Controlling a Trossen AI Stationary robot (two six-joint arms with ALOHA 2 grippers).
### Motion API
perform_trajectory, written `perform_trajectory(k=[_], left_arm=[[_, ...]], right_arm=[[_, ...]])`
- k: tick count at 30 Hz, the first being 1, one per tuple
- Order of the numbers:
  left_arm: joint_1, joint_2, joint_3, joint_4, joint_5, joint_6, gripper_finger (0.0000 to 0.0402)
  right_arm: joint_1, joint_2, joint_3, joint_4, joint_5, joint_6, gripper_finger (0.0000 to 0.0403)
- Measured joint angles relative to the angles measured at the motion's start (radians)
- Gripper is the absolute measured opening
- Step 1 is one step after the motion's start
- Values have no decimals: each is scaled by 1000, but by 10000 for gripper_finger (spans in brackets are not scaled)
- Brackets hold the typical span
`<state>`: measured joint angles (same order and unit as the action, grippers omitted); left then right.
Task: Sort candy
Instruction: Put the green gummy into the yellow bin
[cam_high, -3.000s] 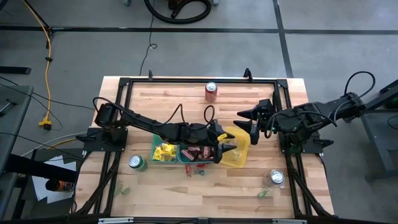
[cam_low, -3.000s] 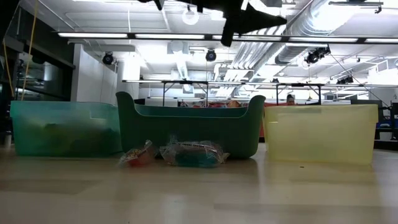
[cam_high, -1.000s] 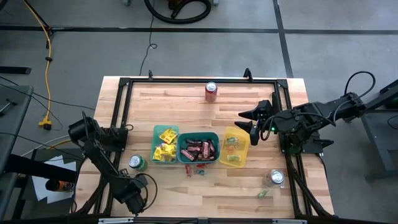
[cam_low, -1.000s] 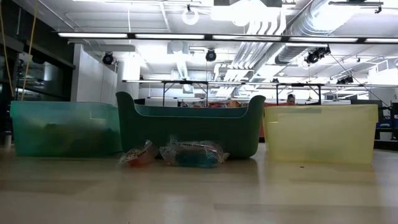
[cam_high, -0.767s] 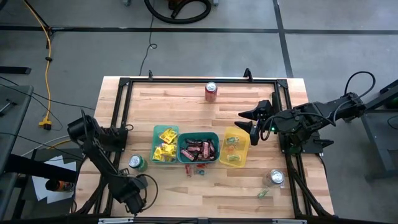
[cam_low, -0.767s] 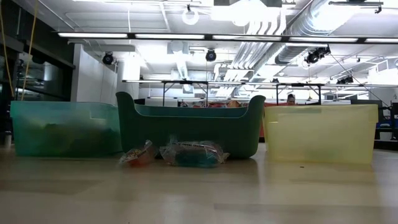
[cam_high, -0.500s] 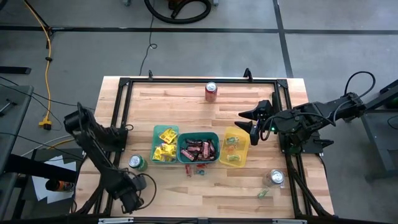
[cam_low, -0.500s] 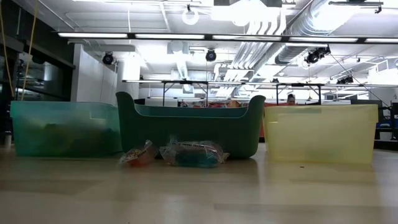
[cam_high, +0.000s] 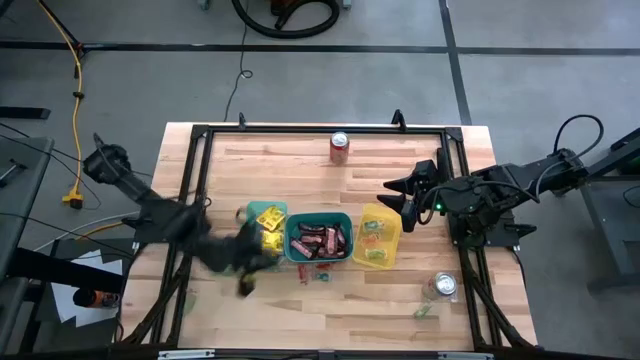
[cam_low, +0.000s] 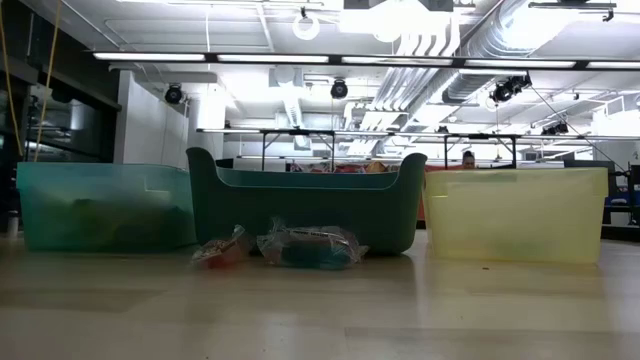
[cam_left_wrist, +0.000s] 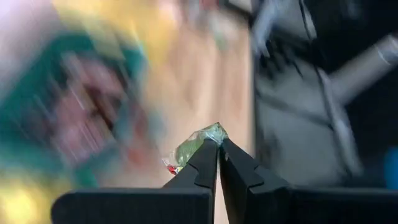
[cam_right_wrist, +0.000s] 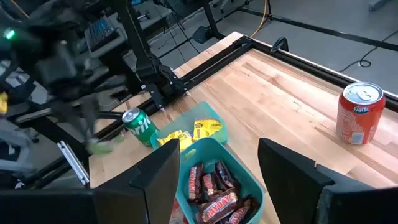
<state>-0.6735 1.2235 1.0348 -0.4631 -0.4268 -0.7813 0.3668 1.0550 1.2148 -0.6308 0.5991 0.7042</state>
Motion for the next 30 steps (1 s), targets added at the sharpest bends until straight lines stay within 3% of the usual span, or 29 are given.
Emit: perform_trajectory(k=[4, 9, 13, 22, 25, 30], left_arm=[[214, 35, 0, 241, -7, 282, 0], [402, 191, 0, 604, 187, 476, 0], [474, 359, -1, 840, 284, 477, 0], [517, 670, -2, 1276, 317, 321, 2], [524, 717, 12, 1303, 317, 295, 5], [531, 745, 86, 1207, 316, 339, 23]], right_arm=[[0, 0, 0, 12, 0, 4, 213], [0, 0, 0, 32, 1, 3, 213], [0, 5, 0, 36, 34, 3, 213], [0, 7, 0, 37, 46, 3, 213], [0, 7, 0, 37, 46, 3, 213], [0, 19, 0, 37, 46, 3, 213]])
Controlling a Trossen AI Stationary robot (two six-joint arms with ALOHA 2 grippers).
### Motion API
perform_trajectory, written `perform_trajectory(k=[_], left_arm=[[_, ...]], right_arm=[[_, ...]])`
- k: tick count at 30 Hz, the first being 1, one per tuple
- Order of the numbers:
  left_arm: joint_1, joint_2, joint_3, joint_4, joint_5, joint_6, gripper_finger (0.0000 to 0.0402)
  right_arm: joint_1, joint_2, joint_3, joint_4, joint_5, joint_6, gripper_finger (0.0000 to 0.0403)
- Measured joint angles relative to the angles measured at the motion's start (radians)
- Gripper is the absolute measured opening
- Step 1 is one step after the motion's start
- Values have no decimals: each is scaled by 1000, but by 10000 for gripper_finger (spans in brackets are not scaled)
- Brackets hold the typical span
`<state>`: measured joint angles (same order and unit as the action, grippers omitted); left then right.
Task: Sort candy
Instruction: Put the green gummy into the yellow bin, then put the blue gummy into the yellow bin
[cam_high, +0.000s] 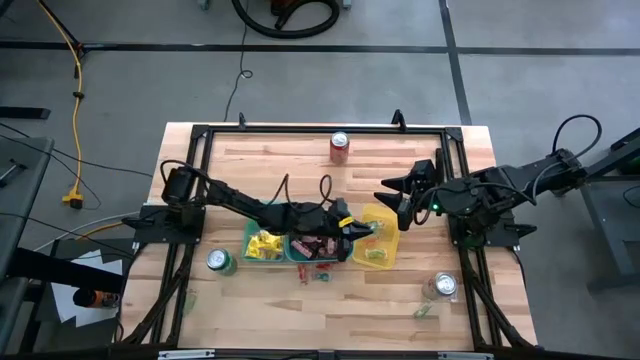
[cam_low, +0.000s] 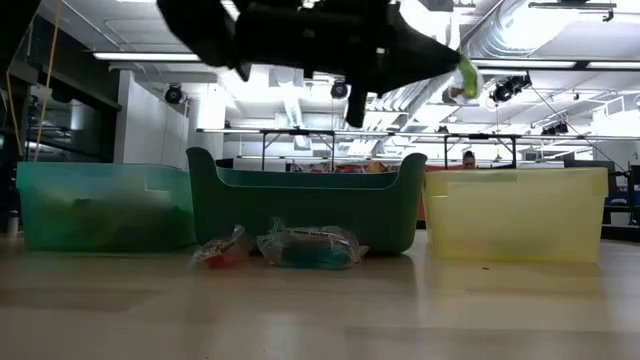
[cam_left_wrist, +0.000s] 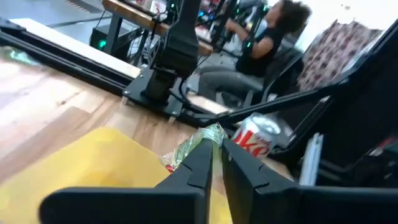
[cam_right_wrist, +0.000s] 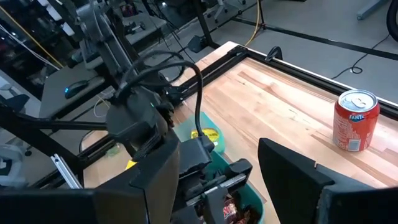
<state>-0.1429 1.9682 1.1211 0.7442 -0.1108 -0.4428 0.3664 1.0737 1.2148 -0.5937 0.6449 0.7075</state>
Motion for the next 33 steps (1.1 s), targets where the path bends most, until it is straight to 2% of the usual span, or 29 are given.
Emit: perform_trajectory(k=[6, 14, 16, 21, 23, 26, 28, 33], left_arm=[[0, 0, 112, -216, -3, 132, 89], [-1, -3, 227, -398, -1, 169, 185], [-1, -16, 254, -463, 51, 141, 196], [0, -120, 288, -743, 262, 56, 202], [-16, -171, 285, -888, 271, 28, 202], [-65, -260, 282, -1103, 234, 32, 202], [-121, -324, 283, -1218, 164, 33, 202], [-265, -428, 282, -1330, -28, 28, 202]], right_arm=[[0, 17, 0, -1, -5, 2, 213], [1, 20, 0, 0, -14, 0, 213], [1, 19, 0, 0, -13, 0, 213], [1, 19, 0, -8, -13, 0, 213], [1, 19, 0, -18, -14, -1, 213], [1, 19, 0, -27, -13, -1, 213], [1, 19, 0, -28, -13, -8, 213], [1, 25, 0, -28, -36, 14, 213]])
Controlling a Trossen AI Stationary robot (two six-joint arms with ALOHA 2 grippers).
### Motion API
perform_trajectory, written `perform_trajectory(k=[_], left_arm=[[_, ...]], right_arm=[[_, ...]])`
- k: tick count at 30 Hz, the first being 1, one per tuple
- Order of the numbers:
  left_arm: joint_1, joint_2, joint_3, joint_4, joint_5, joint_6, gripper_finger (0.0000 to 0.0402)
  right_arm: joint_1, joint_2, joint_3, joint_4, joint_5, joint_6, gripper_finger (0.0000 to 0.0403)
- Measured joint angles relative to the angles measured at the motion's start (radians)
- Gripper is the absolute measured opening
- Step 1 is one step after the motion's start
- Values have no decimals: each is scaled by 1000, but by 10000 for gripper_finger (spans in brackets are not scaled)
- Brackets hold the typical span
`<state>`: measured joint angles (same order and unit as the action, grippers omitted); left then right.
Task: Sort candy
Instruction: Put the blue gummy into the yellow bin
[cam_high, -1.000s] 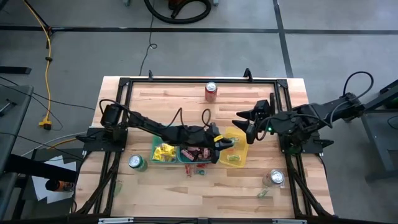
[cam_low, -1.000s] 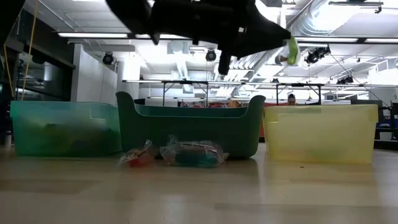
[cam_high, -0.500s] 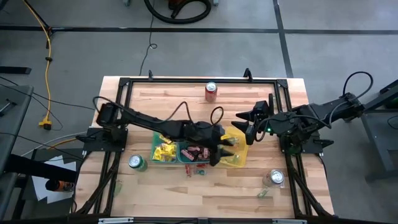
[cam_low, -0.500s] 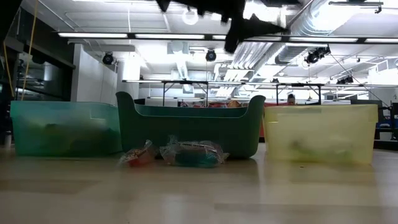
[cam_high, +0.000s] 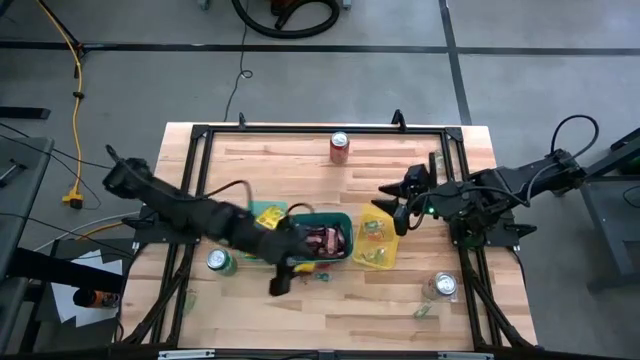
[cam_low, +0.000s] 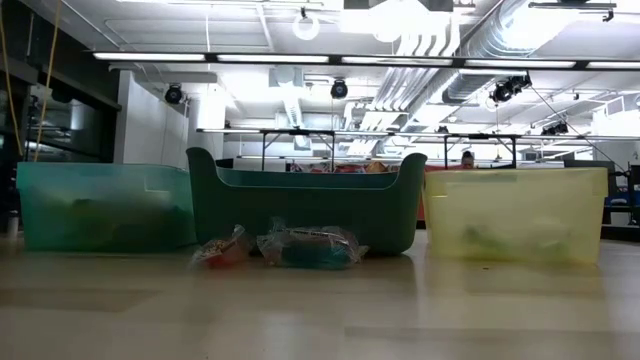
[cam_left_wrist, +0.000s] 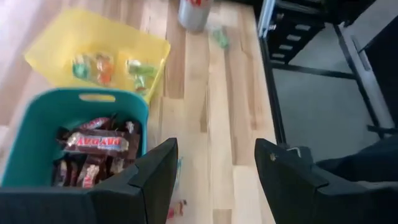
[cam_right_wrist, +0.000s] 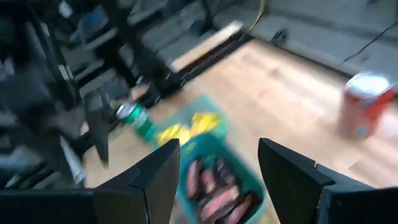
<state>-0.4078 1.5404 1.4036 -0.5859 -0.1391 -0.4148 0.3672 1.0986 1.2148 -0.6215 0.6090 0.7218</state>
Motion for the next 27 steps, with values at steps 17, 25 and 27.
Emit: perform_trajectory(k=[17, 25, 27], left_arm=[[-182, -253, 0, -126, -548, -46, 202], [-182, -286, 0, -182, -588, -53, 202], [-182, -285, 0, -196, -588, -53, 202]], right_arm=[[104, 569, 197, -4, -495, 7, 213], [161, 886, 453, -252, -263, -180, 213], [168, 943, 478, -220, -269, -192, 213]])
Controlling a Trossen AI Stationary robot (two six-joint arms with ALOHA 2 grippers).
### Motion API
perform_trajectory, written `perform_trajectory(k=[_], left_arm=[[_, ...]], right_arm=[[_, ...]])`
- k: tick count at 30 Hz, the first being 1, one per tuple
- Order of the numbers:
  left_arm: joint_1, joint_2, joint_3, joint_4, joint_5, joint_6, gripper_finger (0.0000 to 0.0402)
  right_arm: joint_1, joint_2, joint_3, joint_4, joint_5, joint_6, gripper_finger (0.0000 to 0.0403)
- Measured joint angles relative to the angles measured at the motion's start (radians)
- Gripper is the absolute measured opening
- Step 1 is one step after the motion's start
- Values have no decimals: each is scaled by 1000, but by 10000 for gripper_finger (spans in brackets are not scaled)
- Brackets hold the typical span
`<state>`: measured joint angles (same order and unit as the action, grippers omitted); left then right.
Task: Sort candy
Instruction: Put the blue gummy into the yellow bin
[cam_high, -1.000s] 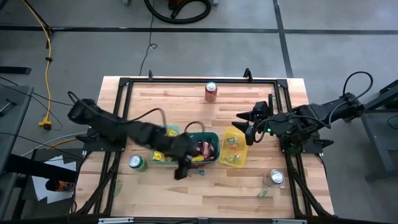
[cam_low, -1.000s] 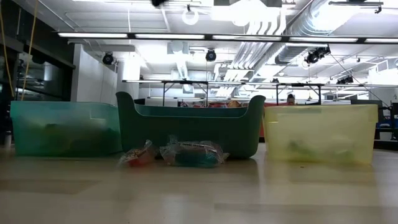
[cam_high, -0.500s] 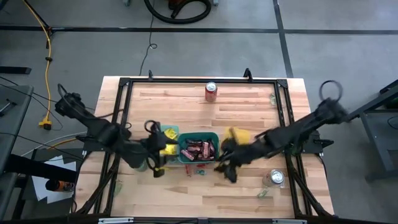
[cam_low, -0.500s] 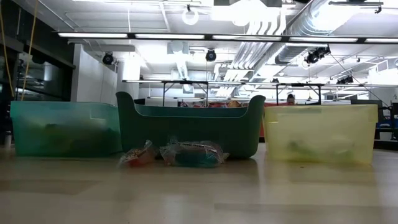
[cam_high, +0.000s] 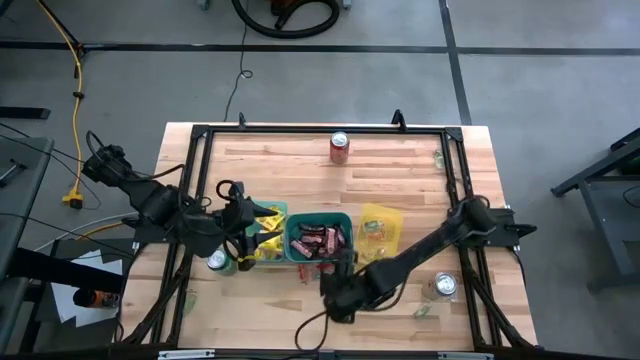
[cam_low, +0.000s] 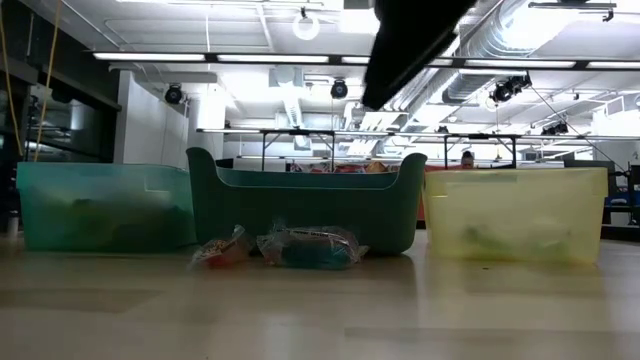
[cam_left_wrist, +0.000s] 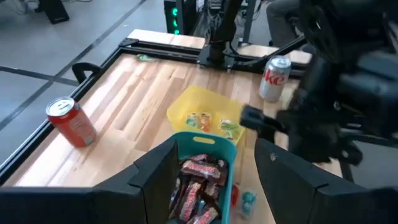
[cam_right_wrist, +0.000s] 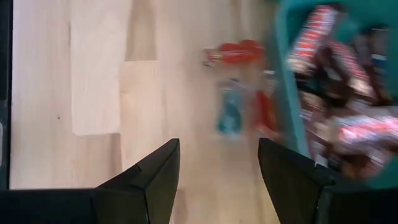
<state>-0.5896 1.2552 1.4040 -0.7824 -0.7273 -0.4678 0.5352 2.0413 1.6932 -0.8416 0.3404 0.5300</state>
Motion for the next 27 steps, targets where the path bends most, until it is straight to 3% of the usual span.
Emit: perform_trajectory(k=[13, 24, 27], left_arm=[[1, -9, 0, -27, 1, 8, 202], [-3, -20, 0, -28, 7, 7, 202], [-3, -20, 0, -28, 7, 7, 202]], right_arm=[[-33, 211, 54, 172, -29, 24, 213], [-59, 214, 54, 132, -23, 97, 211], [-58, 215, 54, 103, -26, 98, 191]])
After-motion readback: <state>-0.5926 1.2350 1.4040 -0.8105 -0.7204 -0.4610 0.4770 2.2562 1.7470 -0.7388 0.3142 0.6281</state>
